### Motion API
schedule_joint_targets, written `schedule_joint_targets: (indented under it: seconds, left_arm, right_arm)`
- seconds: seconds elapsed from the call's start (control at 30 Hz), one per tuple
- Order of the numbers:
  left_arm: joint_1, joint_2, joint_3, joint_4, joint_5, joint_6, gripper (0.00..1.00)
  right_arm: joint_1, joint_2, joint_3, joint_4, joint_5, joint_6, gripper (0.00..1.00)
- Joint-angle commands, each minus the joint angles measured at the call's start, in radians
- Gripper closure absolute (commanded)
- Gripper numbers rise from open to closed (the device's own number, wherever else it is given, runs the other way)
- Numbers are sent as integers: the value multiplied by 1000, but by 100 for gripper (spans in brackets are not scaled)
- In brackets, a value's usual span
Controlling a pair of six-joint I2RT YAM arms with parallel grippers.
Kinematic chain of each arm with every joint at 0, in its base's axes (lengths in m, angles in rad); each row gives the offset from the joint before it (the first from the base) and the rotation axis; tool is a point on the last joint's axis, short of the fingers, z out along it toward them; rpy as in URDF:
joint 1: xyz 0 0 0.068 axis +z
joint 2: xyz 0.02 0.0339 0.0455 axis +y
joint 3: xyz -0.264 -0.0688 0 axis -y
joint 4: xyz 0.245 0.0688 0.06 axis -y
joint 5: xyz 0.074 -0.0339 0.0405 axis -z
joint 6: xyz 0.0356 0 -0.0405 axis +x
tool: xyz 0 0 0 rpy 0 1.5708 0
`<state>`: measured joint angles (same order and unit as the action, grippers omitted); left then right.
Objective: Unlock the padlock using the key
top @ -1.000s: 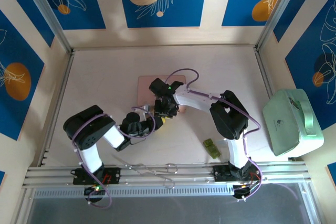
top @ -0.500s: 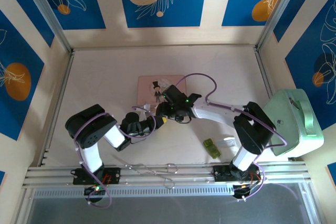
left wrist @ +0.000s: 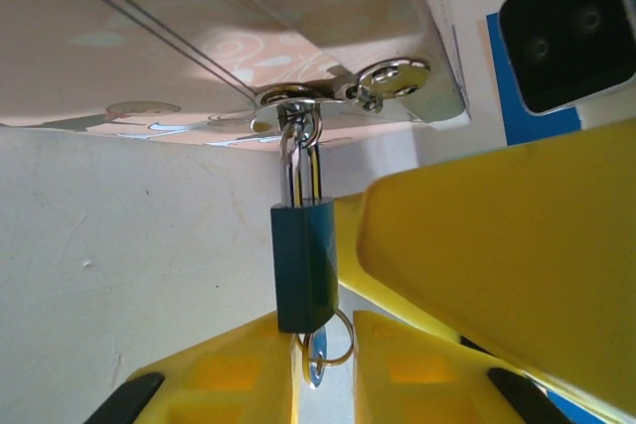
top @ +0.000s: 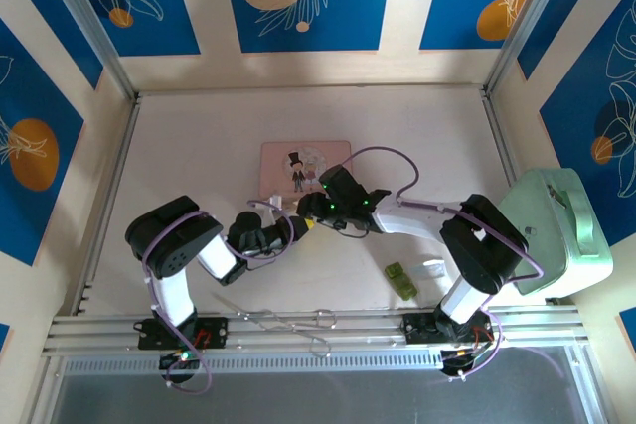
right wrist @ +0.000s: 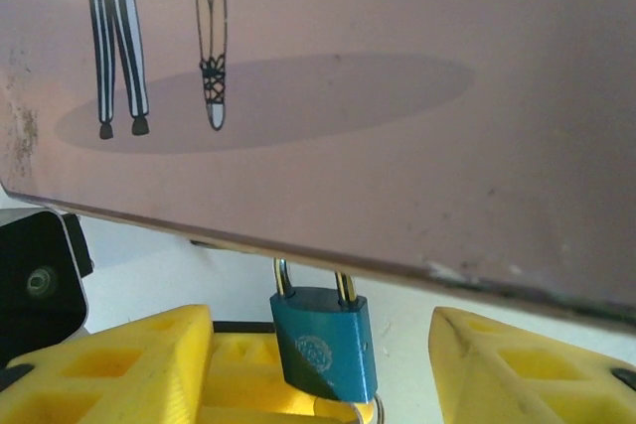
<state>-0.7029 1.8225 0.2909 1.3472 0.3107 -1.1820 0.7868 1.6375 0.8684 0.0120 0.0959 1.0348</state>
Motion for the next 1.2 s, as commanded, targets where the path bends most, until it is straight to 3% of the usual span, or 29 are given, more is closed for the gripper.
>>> schedule_joint_targets:
  seconds: [0.0, 0.2, 0.7, 1.17]
  left_arm:
    - [13, -16, 10, 61, 0, -16, 82]
    - [16, -19, 5, 61, 5, -19, 82]
    - [30, -26, 4, 61, 11, -28, 82]
    - [37, -18, -4, 61, 4, -24, 82]
  right_arm:
    - [-18, -3, -74, 134, -56, 40, 40]
    - [-49, 6, -141, 273, -110, 76, 45]
    - [-64, 85, -130, 311, -174, 112, 50]
    - [-58, 105, -94, 198, -149, 125, 77]
